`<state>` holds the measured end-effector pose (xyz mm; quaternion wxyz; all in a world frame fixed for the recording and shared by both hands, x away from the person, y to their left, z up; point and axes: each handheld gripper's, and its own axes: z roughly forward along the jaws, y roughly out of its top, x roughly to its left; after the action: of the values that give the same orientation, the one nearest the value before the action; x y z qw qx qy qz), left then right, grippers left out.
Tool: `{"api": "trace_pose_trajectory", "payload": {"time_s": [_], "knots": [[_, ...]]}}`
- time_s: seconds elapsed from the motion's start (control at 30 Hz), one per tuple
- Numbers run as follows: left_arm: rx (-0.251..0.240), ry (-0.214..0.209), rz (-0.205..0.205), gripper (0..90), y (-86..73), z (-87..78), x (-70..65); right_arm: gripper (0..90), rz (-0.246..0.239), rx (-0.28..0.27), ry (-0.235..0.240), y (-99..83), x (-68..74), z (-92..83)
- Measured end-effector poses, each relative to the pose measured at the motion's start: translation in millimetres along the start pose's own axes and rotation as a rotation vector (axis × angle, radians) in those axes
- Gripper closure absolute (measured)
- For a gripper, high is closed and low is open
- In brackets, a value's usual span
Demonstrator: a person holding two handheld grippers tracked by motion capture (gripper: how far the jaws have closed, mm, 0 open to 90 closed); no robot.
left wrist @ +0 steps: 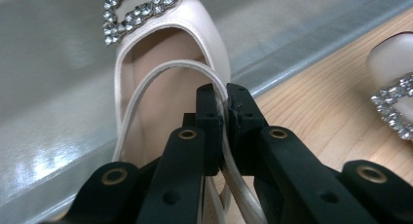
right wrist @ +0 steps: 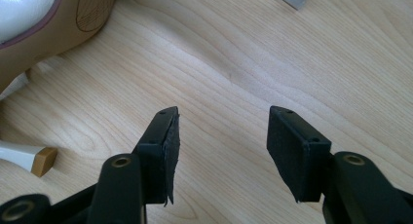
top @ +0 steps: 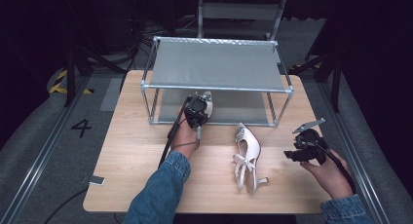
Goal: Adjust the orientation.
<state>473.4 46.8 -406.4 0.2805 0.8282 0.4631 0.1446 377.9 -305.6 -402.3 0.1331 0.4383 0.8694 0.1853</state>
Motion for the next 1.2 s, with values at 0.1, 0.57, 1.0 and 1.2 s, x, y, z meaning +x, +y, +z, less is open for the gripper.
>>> {"api": "trace_pose_trajectory", "payload": {"time_s": [0.1,0.57,1.0,1.2], "knots": [[-0.004,-0.024,-0.012,84.1,1.4,3.7,-0.8,46.2,-0.004,0.002,0.001,0.1,0.8,0.6],[-0.184,-0.155,-0.009,56.2,-6.0,-30.5,2.2,45.4,-0.011,0.012,0.007,-0.3,1.5,3.7],[-0.054,-0.166,0.027,48.8,-32.5,-70.4,2.4,45.3,-0.003,0.024,0.008,-1.3,2.4,7.7],[-0.012,-0.151,0.048,47.3,-50.4,-87.9,6.0,45.2,-0.009,0.022,0.005,1.3,3.6,7.8]]}}
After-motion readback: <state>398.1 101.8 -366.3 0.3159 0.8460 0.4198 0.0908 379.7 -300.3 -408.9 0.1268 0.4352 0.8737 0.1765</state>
